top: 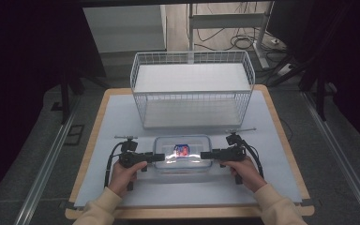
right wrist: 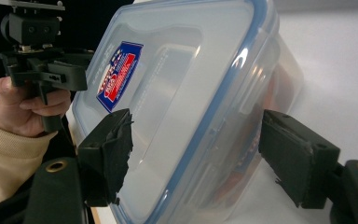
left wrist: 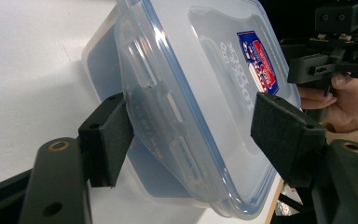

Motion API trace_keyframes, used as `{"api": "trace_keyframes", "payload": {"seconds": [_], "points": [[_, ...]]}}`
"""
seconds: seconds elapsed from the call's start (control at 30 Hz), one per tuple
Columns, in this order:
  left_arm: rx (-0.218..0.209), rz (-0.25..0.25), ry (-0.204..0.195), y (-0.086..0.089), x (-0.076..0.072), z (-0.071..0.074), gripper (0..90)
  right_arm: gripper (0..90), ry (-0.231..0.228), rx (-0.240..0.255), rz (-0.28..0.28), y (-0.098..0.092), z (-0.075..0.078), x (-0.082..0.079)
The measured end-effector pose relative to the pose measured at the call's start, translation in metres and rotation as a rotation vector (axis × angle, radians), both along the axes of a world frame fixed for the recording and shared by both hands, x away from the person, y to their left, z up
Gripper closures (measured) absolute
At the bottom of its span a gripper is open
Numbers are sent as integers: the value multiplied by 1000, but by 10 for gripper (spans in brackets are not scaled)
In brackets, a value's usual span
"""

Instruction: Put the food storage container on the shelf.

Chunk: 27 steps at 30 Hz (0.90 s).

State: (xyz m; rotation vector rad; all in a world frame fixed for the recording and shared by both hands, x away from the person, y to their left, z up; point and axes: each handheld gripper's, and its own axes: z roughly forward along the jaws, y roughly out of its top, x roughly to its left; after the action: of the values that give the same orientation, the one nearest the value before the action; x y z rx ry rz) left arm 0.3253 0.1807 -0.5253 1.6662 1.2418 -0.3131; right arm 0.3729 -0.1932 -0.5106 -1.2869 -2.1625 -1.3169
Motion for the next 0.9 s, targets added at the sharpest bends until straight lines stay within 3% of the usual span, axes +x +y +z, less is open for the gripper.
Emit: {"api": "trace_keyframes", "payload": {"seconds": [0.13,0.73,0.9], "points": [[6,5,-6,-1,-2,2,303,355,-13,-6,-3,-3,5,-2],[5,38,-83,0,-22,6,385,451,-78,19,-25,-9,11,-20],[7,36,-93,1,-25,7,400,484,-72,41,-30,-12,10,-23]]}}
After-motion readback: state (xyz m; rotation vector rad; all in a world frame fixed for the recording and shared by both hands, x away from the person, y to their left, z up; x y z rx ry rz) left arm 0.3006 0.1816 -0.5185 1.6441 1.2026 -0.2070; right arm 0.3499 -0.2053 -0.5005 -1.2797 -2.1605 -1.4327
